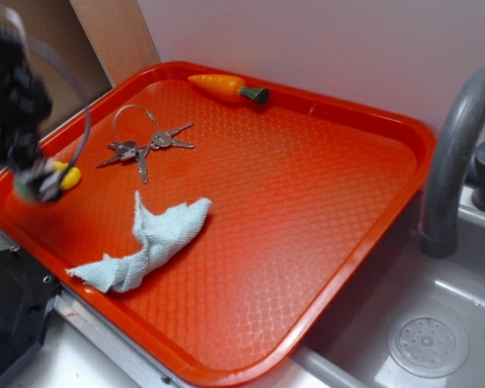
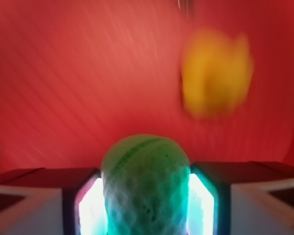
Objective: Grab the green ball.
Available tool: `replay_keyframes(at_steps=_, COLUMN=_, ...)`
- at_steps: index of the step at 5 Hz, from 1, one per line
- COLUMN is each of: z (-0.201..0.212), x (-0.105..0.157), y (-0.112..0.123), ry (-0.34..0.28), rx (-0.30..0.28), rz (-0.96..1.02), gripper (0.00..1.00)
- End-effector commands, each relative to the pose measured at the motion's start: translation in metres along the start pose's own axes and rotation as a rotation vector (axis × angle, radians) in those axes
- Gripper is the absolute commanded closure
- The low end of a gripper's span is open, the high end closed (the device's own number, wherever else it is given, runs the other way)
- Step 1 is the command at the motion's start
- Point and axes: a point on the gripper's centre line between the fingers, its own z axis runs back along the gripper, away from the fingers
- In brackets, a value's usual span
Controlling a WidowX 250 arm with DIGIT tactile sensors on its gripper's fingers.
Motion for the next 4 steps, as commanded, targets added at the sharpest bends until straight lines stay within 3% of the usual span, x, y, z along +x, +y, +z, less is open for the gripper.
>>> replay_keyframes(at_steps=1, z=0.109, x=0.043, y=-0.053, ry=-0.166, rx=0.009, rz=-0.019, gripper=1.0)
replay_keyframes(at_steps=2, z=0.159, x=0.047, y=-0.07, ry=-0.196, rx=0.002, rz=-0.045, gripper=1.0)
replay_keyframes(at_steps=4, z=0.158, x=0.043, y=-0.072, ry=-0.168, rx=0.028, rz=-0.059, gripper=1.0)
